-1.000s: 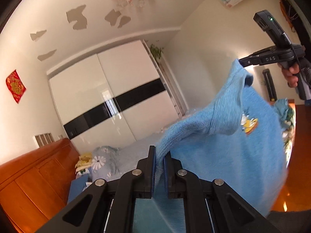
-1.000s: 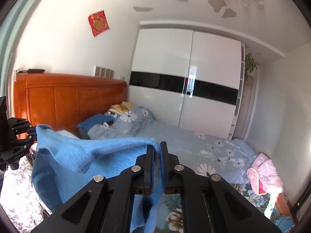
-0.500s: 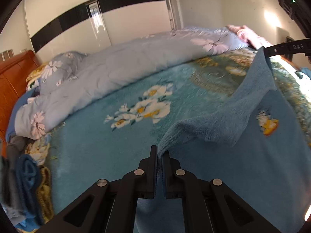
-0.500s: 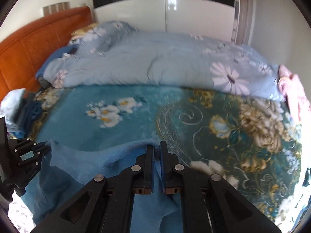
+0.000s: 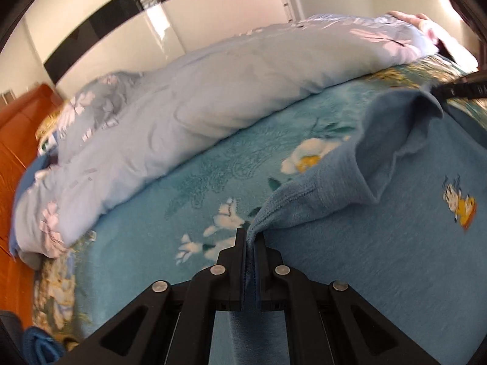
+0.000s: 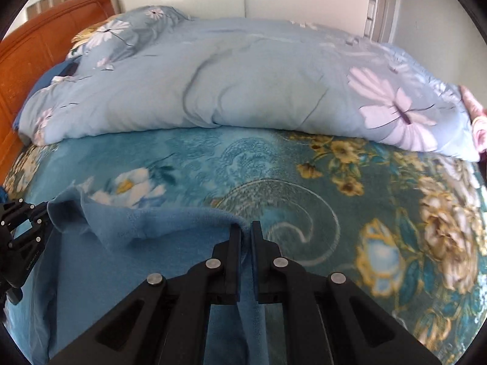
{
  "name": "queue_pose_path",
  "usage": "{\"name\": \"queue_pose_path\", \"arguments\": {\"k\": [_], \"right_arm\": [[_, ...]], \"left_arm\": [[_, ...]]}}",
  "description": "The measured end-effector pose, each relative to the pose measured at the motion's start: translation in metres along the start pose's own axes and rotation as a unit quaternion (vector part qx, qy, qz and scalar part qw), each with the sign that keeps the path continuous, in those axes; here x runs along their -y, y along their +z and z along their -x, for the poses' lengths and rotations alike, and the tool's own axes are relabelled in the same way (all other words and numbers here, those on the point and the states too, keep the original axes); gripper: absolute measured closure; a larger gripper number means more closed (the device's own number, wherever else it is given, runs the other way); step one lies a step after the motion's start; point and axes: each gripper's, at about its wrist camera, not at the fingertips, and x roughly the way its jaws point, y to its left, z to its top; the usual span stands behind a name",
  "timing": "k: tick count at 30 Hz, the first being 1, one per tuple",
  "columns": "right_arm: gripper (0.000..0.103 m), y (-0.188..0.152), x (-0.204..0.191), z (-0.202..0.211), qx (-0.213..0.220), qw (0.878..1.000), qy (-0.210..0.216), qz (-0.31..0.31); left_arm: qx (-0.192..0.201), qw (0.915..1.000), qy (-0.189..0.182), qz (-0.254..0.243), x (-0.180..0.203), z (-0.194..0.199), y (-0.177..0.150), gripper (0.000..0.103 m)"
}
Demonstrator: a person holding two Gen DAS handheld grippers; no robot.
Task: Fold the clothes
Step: 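Lift the sweater with both grippers and shake it out in the air, then lay the sweater flat on the bed and open both grippers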
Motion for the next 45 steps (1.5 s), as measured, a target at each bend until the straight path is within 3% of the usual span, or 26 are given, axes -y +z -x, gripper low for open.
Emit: {"name": "queue_pose_path", "arguments": {"k": [4,7,9,12,14,17,20,24,29,30,32,34,38,42,45], "right_arm": [[0.097,-0.001,-0.005,-0.027,-0.031,0.999,-0.011,0.004],[0.096,-0.003,-0.006,-0.029,-0.040,0.999,-0.015,0.007],[0.093,-0.004,-0.008,-0.017,-0.032,0.999,-0.013,0.006],[0.070,-0.013,-0.003,0.016,-0.009,1.000,-0.004,0.003],[0.067,-0.026,0.003,0.042,0.006,1.000,0.000,0.003],[0.066,-0.061,0.020,0.077,0.017,1.000,-0.006,-0.009],[0.066,-0.123,0.043,0.098,-0.006,0.998,0.017,-0.059],[0.066,-0.195,0.059,0.112,-0.044,0.991,0.041,-0.120],[0.066,-0.237,0.057,0.118,-0.065,0.981,0.065,-0.170],[0.069,-0.239,0.053,0.119,-0.065,0.982,0.062,-0.168],[0.091,-0.237,0.048,0.122,-0.064,0.984,0.051,-0.159],[0.100,-0.234,0.048,0.127,-0.062,0.984,0.054,-0.160],[0.101,-0.218,0.061,0.143,-0.041,0.988,0.032,-0.146],[0.101,-0.182,0.110,0.166,-0.006,0.987,-0.064,-0.144],[0.101,-0.160,0.152,0.171,0.005,0.983,-0.100,-0.155]], "left_arm": [[-0.025,0.9996,-0.009,-0.002,0.007,-0.022,-0.008,0.099],[-0.026,0.9985,-0.037,0.031,0.000,-0.014,-0.011,0.095],[-0.031,0.9960,-0.062,0.057,-0.009,-0.003,-0.016,0.078],[-0.016,0.9953,-0.062,0.073,-0.017,0.031,-0.028,0.071],[0.002,0.9943,-0.059,0.089,-0.019,0.061,-0.042,0.067],[0.031,0.9906,-0.051,0.123,-0.017,0.112,-0.073,0.051],[0.058,0.9834,-0.048,0.165,-0.004,0.160,-0.118,0.042],[0.072,0.9760,-0.053,0.199,0.026,0.208,-0.172,0.042],[0.069,0.9653,-0.089,0.236,0.045,0.237,-0.198,0.041],[0.067,0.9655,-0.092,0.235,0.048,0.241,-0.200,0.041],[0.069,0.9673,-0.093,0.225,0.052,0.248,-0.200,0.041],[0.075,0.9683,-0.091,0.220,0.055,0.255,-0.200,0.041],[0.078,0.9697,-0.083,0.216,0.052,0.259,-0.194,0.040],[0.086,0.9718,-0.070,0.208,0.047,0.259,-0.193,0.037],[0.079,0.9721,-0.056,0.214,0.039,0.249,-0.193,0.037]]}}
